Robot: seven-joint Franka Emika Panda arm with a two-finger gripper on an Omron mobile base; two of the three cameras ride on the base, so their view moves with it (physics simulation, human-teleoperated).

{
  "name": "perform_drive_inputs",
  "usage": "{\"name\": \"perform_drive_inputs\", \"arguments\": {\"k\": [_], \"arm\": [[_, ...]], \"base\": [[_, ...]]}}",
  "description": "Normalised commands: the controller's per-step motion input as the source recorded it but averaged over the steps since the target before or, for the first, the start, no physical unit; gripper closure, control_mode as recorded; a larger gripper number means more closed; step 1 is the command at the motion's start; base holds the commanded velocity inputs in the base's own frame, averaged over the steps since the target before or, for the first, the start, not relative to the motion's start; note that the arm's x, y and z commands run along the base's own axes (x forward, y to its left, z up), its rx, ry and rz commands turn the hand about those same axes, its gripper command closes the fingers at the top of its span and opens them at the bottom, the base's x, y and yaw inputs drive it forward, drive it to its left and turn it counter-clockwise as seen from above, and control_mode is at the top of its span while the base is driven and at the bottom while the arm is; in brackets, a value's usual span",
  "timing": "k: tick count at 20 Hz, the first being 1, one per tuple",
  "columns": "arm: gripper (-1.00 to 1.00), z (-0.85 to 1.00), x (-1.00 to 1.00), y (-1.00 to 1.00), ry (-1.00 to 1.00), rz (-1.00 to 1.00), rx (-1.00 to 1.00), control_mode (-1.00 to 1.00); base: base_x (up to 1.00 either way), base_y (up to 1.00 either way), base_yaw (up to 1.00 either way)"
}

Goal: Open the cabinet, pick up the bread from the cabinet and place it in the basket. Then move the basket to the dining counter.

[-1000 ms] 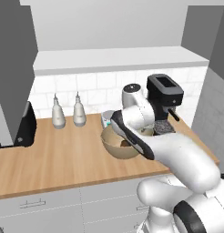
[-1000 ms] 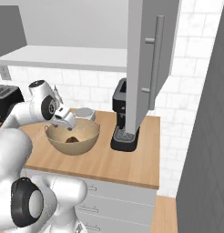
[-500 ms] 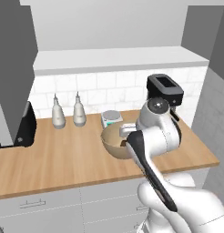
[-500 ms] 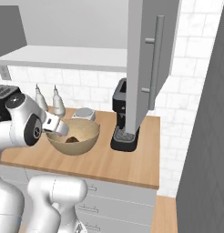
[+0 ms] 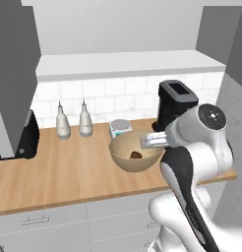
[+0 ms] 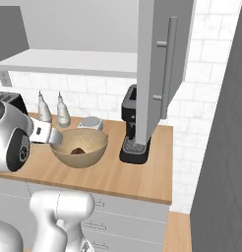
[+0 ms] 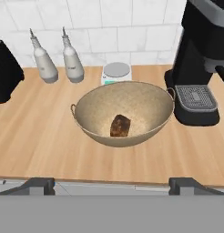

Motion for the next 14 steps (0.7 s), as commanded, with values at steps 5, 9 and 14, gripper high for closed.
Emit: {"name": "perform_drive_inputs", "arguments": {"k": [5, 9, 14], "arm": [[-1.0, 0.47, -0.6, 0.0, -0.08, 0.13, 0.01, -1.0], [-1.0, 0.01, -0.25, 0.07, 0.01, 0.04, 0.0, -1.0], [-1.0, 0.0, 0.0, 0.58, 0.11, -0.02, -0.03, -1.0]], "base": [[0.0, 0.0, 0.0], [0.0, 0.0, 0.0], [0.0, 0.0, 0.0]]}}
